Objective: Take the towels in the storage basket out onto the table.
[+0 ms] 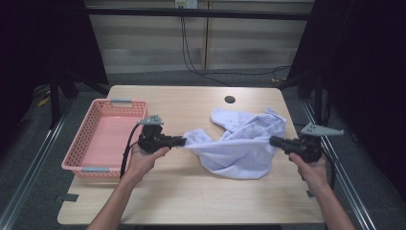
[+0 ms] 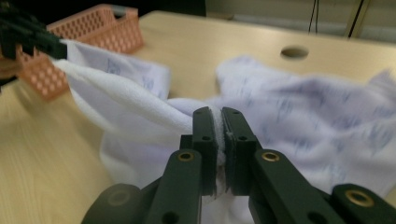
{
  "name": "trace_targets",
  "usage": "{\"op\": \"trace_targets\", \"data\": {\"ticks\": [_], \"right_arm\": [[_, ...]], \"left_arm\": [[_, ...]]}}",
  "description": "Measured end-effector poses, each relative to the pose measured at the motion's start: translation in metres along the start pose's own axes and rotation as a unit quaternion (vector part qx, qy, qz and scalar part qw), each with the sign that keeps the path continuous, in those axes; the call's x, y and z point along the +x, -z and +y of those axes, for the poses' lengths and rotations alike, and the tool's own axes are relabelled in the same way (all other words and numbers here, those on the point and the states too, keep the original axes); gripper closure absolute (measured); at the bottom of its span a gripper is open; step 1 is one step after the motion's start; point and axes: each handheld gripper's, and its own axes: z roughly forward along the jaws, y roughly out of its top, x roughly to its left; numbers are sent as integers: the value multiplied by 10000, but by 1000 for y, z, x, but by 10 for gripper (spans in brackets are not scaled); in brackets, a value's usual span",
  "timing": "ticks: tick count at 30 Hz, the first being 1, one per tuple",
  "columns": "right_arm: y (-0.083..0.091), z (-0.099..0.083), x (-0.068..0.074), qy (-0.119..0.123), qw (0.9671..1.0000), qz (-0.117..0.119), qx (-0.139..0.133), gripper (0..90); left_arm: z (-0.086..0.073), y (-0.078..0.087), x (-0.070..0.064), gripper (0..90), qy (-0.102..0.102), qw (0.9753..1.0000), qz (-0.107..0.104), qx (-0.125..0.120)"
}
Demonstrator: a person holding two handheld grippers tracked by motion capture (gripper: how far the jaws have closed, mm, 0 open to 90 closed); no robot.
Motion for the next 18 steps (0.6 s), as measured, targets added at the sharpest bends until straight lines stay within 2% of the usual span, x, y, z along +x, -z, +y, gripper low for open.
{"op": "trace_targets", "data": {"ticks": [1, 2, 3, 4, 6, 8, 9, 10, 11, 12, 13, 15, 16, 17, 18], "right_arm": [[0, 0, 0, 0, 10000, 0, 0, 847], [1, 10, -2, -13, 10000, -38, -71, 847], [1, 29, -7, 45, 9998, -88, -193, 847], [1, 29, -7, 45, 9998, -88, -193, 847], [1, 47, -10, 83, 9994, -153, -288, 848], [1, 63, -13, 96, 9989, -206, -398, 848], [1, 80, -15, 135, 9983, -270, -499, 848], [1, 80, -15, 135, 9983, -270, -499, 848], [0, 97, -17, 177, 9975, -333, -597, 848], [0, 106, -17, 209, 9971, -401, -611, 848], [0, 106, -17, 209, 9971, -401, -611, 848], [0, 124, -17, 285, 9965, -461, -637, 848], [1, 134, -15, 363, 9957, -513, -682, 849], [3, 140, -14, 390, 9953, -519, -717, 849], [10, 157, -9, 484, 9937, -518, -872, 849]], "left_arm": [[0, 0, 0, 858, 0, 10000, 0, 0], [8, 2, 1, 858, 15, 9999, -23, -102], [23, 5, 2, 858, -20, 9997, 69, -222], [23, 5, 2, 858, -20, 9997, 69, -222], [39, 9, 5, 858, 5, 9991, 79, -406], [57, 14, 5, 859, -47, 9982, 163, -567], [75, 20, 3, 859, -161, 9972, 301, -664], [75, 20, 3, 859, -161, 9972, 301, -664], [85, 24, 1, 859, -223, 9965, 406, -693], [105, 32, -2, 859, -298, 9949, 499, -827], [105, 32, -2, 859, -298, 9949, 499, -827], [125, 45, -8, 859, -453, 9925, 588, -967], [131, 49, -11, 859, -467, 9917, 585, -1047], [141, 57, -16, 859, -559, 9903, 601, -1122], [151, 69, -24, 859, -614, 9877, 599, -1309]]}}
